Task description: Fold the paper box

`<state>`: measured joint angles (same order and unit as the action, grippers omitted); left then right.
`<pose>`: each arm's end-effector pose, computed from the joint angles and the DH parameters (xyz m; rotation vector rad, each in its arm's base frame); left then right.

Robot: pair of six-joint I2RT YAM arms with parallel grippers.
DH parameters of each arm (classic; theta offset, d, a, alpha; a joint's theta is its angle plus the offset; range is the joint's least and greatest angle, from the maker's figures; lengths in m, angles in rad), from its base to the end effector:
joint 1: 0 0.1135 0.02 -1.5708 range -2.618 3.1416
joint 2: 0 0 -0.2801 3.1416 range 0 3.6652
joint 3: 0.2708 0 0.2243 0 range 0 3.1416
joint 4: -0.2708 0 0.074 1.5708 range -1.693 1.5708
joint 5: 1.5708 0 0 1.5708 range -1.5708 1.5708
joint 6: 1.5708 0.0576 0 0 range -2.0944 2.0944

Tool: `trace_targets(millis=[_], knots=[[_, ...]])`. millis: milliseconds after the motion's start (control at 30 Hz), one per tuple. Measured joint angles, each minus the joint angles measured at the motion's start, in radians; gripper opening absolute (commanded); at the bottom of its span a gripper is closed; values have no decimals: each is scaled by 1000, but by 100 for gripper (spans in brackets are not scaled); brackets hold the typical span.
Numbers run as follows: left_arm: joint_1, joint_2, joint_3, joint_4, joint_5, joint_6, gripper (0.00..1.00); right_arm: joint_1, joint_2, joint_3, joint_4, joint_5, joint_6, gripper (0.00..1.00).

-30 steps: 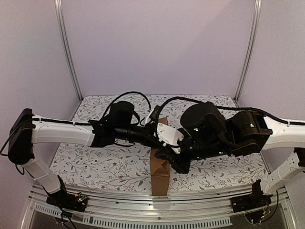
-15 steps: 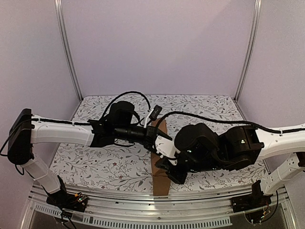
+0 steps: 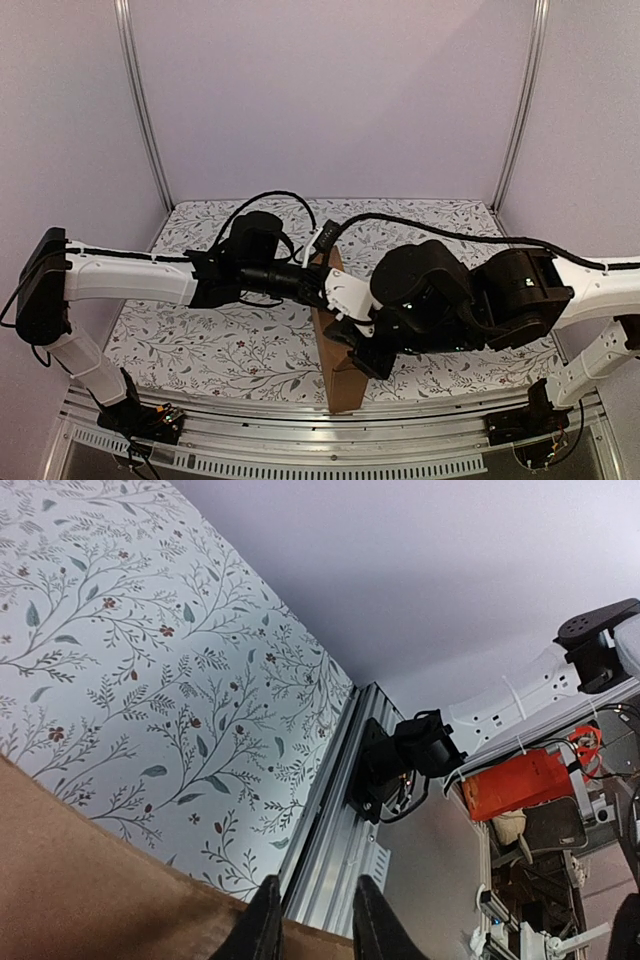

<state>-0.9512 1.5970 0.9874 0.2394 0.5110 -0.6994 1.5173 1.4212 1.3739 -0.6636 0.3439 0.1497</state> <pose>0.1830 -0.3051 0.2740 0.6699 2.1439 -1.5039 0.0351 0.2927 0.3565 -1.2967 1.8779 0.5066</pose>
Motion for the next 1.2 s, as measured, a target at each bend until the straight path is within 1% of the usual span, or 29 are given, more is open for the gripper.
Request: trace_targets(millis=[133,233,300,433,467,567,667,800,933,1067,1133,1200], knots=[[-2,0,1,-3,-1,0,24,0,42,116,1,14,-61,0],[-2,0,3,-7,-1,0,24,0,51,134,15,33,-85,0],[-2,0,3,-8,-1,0,24,0,48,93,39,48,-80,0],[-2,0,3,-10,-3,1,24,0,37,-132,101,67,0,0],[-3,2,3,-9,-3,-1,24,5,32,-182,156,79,38,0],[-4,3,3,-2,-2,-2,24,21,-20,-257,230,113,139,0],[-4,6,5,4,-1,-4,24,32,-52,-276,230,142,192,0],[-4,10,10,2,-1,-4,24,48,-47,-220,161,163,171,0],[-4,11,13,-1,0,-3,24,53,-19,-89,108,181,86,0],[-4,11,17,-12,-2,-1,24,53,-10,28,103,205,-13,0],[-5,11,18,-16,-2,0,24,53,-10,47,110,215,-40,0],[-4,11,19,-17,-2,0,24,53,-13,31,115,227,-51,0]])
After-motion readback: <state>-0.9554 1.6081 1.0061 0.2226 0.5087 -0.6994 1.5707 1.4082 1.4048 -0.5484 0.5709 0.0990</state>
